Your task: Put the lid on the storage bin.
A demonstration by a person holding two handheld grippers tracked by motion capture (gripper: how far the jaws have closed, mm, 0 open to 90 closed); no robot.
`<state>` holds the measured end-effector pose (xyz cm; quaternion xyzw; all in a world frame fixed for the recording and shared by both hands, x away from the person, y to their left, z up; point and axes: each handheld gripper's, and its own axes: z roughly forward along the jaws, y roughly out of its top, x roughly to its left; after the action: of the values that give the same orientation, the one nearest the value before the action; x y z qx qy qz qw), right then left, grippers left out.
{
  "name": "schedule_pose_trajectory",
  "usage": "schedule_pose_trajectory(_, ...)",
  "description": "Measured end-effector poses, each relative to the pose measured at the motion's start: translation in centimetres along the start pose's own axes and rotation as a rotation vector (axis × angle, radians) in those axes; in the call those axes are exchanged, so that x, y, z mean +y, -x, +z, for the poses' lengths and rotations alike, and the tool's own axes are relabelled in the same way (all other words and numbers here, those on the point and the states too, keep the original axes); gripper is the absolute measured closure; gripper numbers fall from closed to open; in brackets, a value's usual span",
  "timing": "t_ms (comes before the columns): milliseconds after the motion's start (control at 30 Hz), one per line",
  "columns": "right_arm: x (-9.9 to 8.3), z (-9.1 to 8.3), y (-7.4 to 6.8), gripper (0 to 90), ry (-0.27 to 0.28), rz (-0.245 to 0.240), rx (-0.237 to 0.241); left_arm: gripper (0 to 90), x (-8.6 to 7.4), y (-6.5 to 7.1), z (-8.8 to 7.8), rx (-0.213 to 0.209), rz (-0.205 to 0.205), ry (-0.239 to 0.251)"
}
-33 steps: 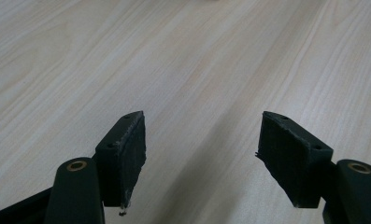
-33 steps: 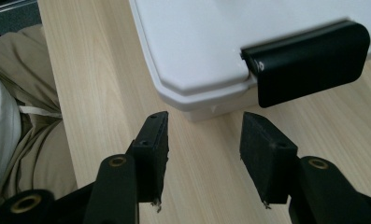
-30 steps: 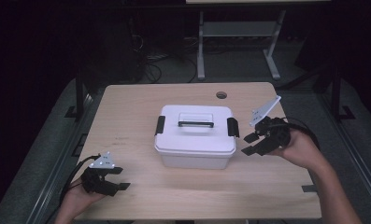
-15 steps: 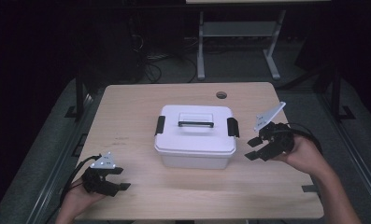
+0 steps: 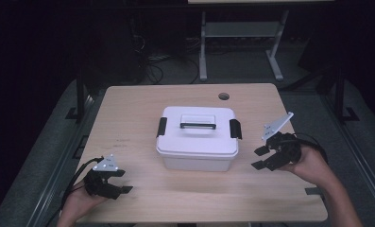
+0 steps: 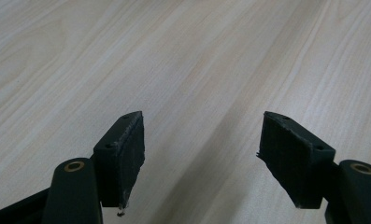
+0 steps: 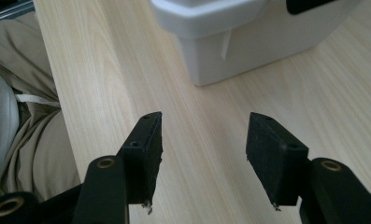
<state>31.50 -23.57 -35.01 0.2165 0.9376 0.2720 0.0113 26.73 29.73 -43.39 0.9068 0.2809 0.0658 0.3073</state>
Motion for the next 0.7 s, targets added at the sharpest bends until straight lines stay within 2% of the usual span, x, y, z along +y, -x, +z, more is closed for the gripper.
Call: schedule_pose_trajectory(700,-3.2,0.4,-0.1,44.7,0.023,0.048,0.003,30.2,0.0,0.0,0.2,-0.004,0.001,-0.009)
